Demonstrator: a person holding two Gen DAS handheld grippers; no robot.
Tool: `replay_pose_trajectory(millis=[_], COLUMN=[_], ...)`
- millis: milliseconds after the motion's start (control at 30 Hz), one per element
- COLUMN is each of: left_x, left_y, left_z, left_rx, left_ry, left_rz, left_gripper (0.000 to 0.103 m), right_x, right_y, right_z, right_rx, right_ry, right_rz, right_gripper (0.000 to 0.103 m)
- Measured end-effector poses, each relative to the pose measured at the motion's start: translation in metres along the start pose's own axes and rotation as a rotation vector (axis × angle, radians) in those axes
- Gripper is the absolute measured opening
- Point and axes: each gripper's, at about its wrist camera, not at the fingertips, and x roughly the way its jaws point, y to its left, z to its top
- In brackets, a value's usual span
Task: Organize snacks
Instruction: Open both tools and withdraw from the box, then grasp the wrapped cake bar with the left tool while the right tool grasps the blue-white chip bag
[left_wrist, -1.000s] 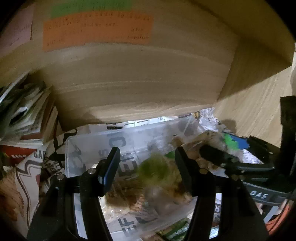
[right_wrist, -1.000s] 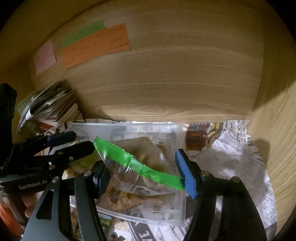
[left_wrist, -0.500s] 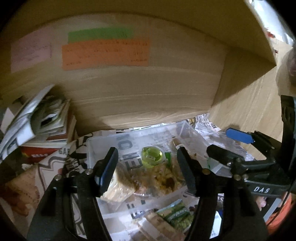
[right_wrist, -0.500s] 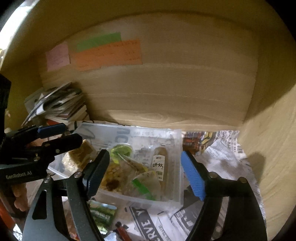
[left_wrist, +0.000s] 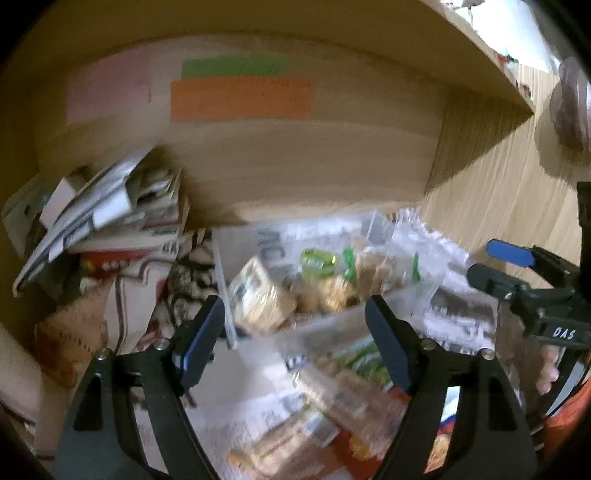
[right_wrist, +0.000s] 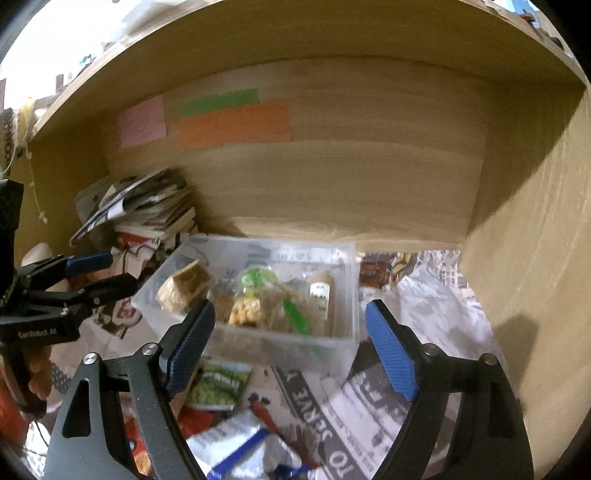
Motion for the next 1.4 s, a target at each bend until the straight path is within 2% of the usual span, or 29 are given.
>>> replay_pose_trajectory(millis=[400,567,700,833,933,1033,1133,1333,1400], left_x=[0.000,0.015,0.027,0.032,0.032,0.031,0.030,0.030,0.028], left_y=[0.014,0.013,0.009,0.008,0.009,0.011,0.013,0.017,0.015], left_z=[-0.067,-0.091,-0.099,-0.100,-0.103,-0.106,-0.108,-0.107,-0.108], left_rx=[-0.015,-0.012,-0.003,-0.010,-0.011,-0.022,-0.036,-0.063,-0.062], left_ry=[0.124,0.186,0.212,0.198,0.200,0.198,0.203,0.194,0.190], left_rz=[0.000,-0.020,-0.031,-0.026,-0.014,-0.005,0.016,0.011,0.017], left_gripper=[0.079,0.079,0.079,0.078,0.067,0.058,0.040,0.038,0.037], right_x=[0.003,0.015,0.019,0.019,0.016,0.017,0.019,0.035,0.042], right_y=[0.013,0.024,0.021,0.009,-0.001,-0.008,-0.011,-0.002,0.000], right_z=[-0.053,-0.071,-0.079,-0.081,-0.080,-0.079,-0.077,-0.077,-0.080], right_rx=[0.016,0.013,0.016,0.031,0.041,0.056,0.061,0.039,0.042], right_ry=[0.134,0.185,0.209,0.218,0.211,0.219,0.221,0.251,0.280], right_rz=[0.050,0.057,0.044,0.016,-0.029,-0.030,-0.016,0.026,0.051], right_gripper=[0.082,0.085,0.085,0.085,0.085,0.085,0.085,0.085,0.077])
